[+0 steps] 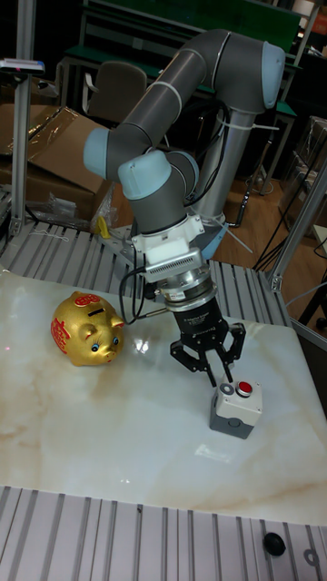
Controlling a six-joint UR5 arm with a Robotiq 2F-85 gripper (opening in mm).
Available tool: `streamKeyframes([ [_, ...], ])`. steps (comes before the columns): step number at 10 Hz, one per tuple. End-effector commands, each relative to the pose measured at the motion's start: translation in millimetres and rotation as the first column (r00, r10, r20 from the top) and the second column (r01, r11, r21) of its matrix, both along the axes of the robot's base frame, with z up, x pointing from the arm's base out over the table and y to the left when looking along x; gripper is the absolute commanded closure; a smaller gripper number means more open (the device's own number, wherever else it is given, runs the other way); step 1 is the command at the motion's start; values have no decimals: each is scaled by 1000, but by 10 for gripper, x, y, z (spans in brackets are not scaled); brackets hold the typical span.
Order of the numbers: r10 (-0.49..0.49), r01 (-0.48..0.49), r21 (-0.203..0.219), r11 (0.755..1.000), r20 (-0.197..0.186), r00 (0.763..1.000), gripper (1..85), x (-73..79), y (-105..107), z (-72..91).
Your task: Drop coins into a piggy bank
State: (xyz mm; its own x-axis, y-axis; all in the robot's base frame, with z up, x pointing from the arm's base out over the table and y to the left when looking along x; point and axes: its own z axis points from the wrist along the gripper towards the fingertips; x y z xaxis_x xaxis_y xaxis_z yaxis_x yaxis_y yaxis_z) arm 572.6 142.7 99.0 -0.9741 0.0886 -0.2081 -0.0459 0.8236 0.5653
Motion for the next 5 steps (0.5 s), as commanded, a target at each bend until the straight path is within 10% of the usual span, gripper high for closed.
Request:
streamKeyframes([
  [1,-42,42,18,999,-7,999,550,52,-4,39],
  [5,-78,78,-16,997,-27,997,580,57,-95,-21],
])
